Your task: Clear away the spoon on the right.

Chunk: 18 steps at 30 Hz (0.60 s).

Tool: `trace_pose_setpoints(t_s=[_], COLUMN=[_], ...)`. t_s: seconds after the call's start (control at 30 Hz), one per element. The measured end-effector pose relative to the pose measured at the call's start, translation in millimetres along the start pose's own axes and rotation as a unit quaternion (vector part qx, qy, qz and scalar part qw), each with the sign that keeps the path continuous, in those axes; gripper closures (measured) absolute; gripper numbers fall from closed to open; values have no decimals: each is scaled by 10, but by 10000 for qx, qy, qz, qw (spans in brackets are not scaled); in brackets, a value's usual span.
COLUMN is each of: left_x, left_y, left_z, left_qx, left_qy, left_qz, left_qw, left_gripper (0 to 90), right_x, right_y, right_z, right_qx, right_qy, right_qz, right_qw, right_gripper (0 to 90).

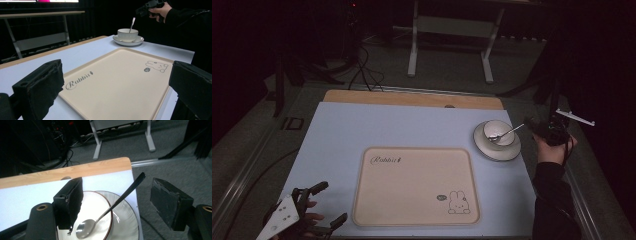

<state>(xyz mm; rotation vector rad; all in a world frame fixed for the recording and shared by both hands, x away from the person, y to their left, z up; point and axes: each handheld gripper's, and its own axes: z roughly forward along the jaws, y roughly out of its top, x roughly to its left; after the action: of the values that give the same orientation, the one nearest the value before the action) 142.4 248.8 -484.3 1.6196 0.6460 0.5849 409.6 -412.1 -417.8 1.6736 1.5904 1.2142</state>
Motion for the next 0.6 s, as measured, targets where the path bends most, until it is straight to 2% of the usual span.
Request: trace_pose_setpoints(t_s=[0.13, 0.17, 0.4, 0.6], left_x=[-2, -1, -7, -3], left_y=[-5, -7, -15, -18], left_z=[-7, -8, -15, -34], left_qx=[13, 24, 50, 46], left_qy=[15, 11, 92, 209], left_qz=[-8, -2, 12, 15], left_qw=[10000, 10000, 9999, 9998], left_gripper=[0, 0, 0, 0], right_x=[-79, -120, -232, -370], right_y=[17, 23, 26, -23], right_z=[83, 123, 241, 340], right_qx=[93, 101, 127, 63], right_qy=[-38, -11, -1, 170], right_qz=[148, 281, 524, 871], right_qw=[9998, 9996, 9985, 9960], right_gripper=[301, 306, 323, 374])
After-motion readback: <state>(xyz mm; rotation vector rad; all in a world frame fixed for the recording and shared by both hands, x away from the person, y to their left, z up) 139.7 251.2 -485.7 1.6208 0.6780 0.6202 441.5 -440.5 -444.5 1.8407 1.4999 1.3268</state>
